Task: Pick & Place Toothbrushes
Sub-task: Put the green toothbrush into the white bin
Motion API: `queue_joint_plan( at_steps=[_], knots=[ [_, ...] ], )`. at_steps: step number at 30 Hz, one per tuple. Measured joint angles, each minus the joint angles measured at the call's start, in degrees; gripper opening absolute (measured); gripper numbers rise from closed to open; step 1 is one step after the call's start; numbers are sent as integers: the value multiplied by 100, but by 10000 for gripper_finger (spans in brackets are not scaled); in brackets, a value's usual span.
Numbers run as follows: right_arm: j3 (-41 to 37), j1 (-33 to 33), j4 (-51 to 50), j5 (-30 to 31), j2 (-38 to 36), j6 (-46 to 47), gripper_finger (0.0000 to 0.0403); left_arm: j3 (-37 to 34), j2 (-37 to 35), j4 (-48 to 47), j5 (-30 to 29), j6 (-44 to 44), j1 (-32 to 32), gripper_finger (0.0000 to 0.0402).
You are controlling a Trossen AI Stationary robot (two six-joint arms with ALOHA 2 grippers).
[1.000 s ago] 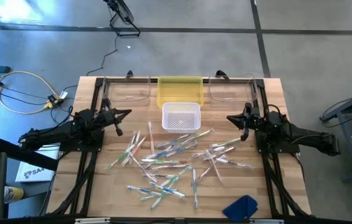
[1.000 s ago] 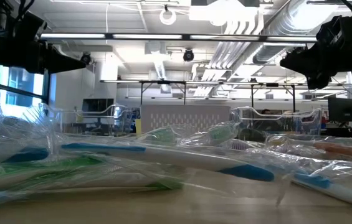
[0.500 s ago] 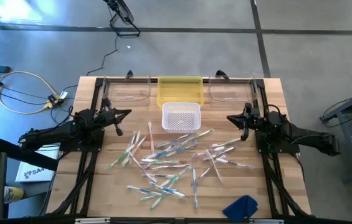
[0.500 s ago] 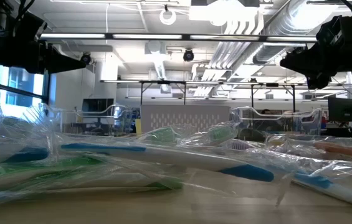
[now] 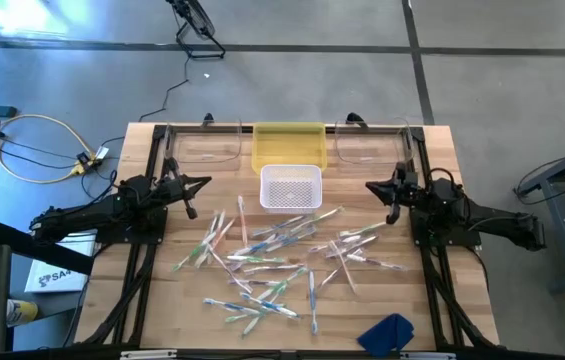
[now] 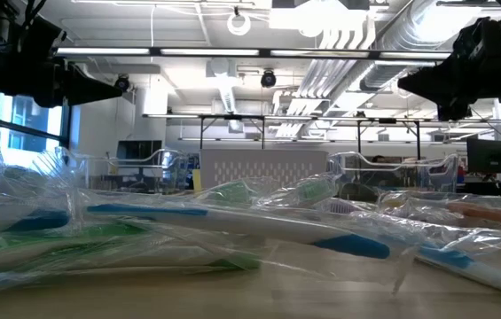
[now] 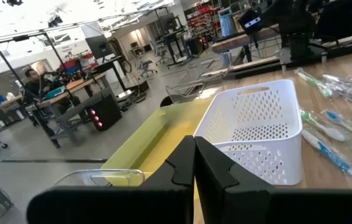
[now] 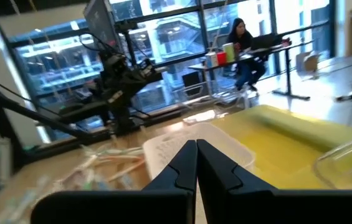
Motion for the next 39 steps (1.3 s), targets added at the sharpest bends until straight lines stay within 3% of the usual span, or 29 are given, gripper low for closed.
queue_joint_plan(
  at_steps=[4, 10, 21, 27, 39],
  knots=[
    [2, 0, 2, 20, 0, -134, 2, 0, 0, 0, 0, 0, 0, 0],
    [0, 0, 7, -424, 0, -536, 2, 0, 0, 0, -1, 0, 0, 0],
    [63, 4, -94, 56, 103, -613, 2, 0, 0, 7, 5, 0, 0, 0],
    [763, 2, -181, 63, 580, -916, 2, 0, -1, 9, 9, -2, 0, 0],
    [1845, 2, -1124, 84, 2300, -839, 2, 0, 0, 0, 13, 0, 0, 0]
  ],
)
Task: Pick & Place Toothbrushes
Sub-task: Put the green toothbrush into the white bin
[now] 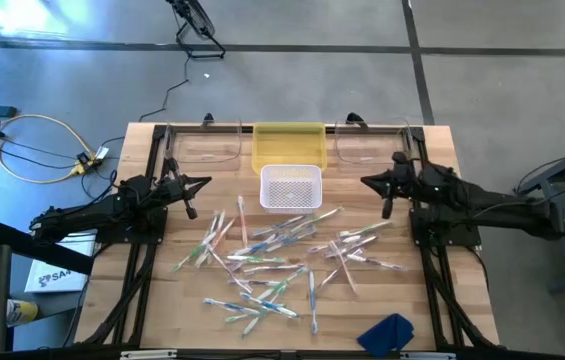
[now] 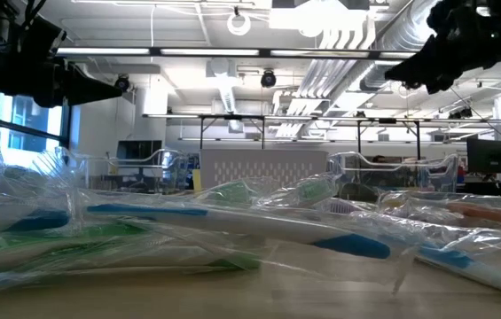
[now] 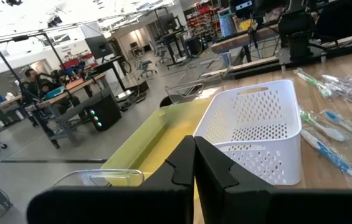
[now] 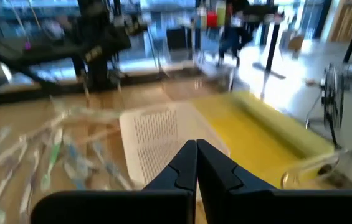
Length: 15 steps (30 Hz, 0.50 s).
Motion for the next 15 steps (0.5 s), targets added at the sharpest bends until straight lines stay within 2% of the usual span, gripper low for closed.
queue_joint_plan(
  at_steps=[8, 15],
  knots=[
    [731, 136, -1253, -31, 1123, 567, 2, 9, -1, -100, 20, 0, 0, 0],
    [1081, 627, -2160, -57, 1427, 1181, 2, 11, -1, -123, 19, 0, 0, 0]
  ],
)
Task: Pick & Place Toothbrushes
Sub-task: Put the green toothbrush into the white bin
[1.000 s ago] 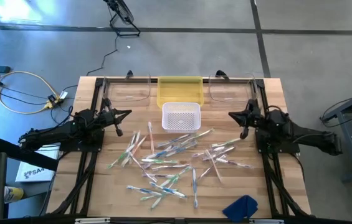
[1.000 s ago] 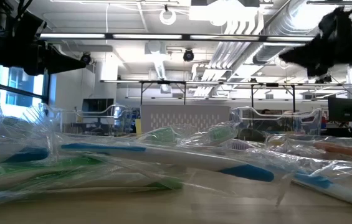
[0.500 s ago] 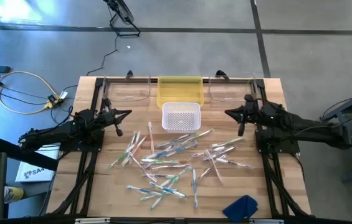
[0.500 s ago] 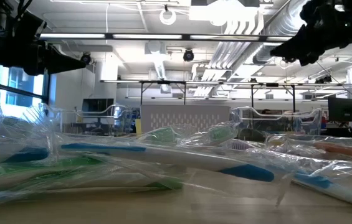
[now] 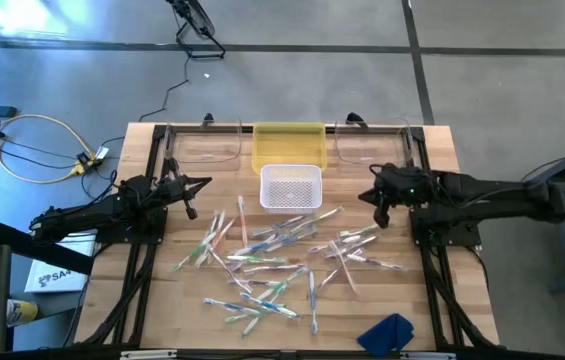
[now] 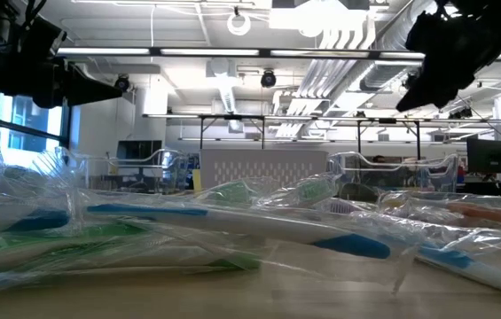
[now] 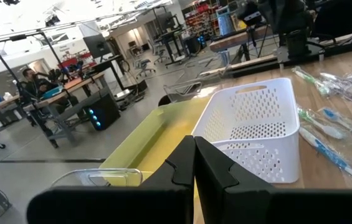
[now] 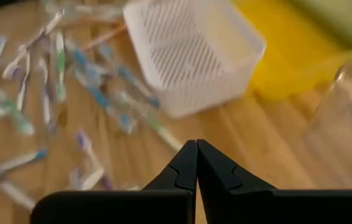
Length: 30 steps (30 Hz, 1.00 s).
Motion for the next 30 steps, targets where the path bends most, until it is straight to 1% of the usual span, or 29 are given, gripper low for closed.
queue_joint_plan(
  at_steps=[4, 12, 15, 22, 30],
  knots=[
    [91, 308, -363, -7, 31, 472, 2, 0, -1, -12, -1, 2, 0, 0],
    [114, 716, -800, -5, 154, 984, 2, 0, 0, -6, -3, 2, 0, 0],
    [112, 784, -944, -9, 350, 1023, 2, 0, 0, -5, -6, 2, 0, 0],
    [112, 807, -918, 30, 961, 1014, 2, -2, 1, -3, -10, 2, 0, 0],
    [112, 807, -926, -36, 1441, 1031, 2, -4, 0, -1, -25, 2, 0, 0]
  ],
)
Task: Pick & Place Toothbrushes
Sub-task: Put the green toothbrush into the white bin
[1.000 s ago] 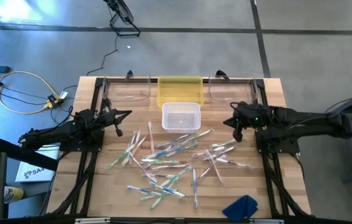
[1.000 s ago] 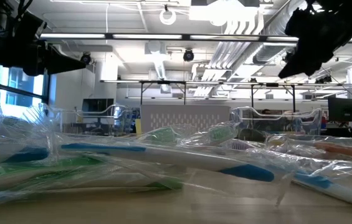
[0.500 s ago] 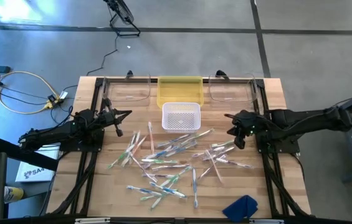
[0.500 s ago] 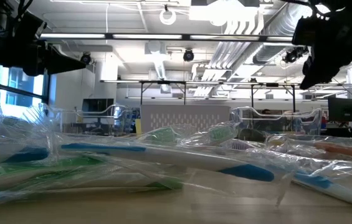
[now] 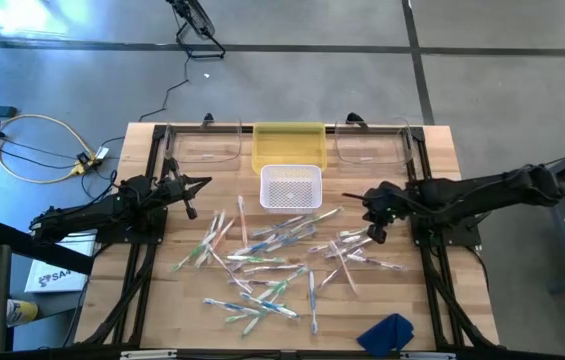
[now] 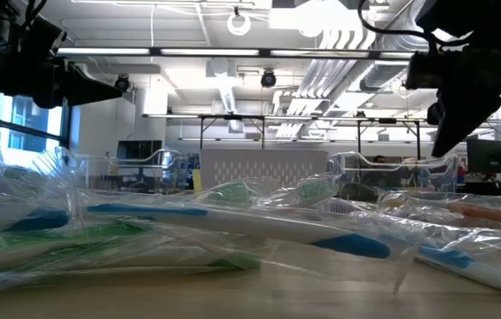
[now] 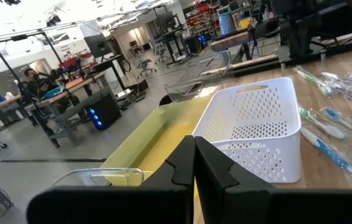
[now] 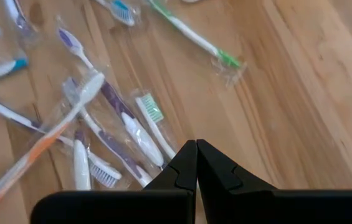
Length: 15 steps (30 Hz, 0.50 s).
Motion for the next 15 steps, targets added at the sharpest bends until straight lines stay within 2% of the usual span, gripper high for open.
queue_joint_plan(
  at_steps=[7, 15],
  knots=[
    [0, 4, -4, -68, 427, 261, 14, 0, 1, 0, 2, 2, 0, 0],
    [0, 0, -102, -79, 890, -61, 101, -2, 0, 0, 2, 2, 0, 0]
  ],
)
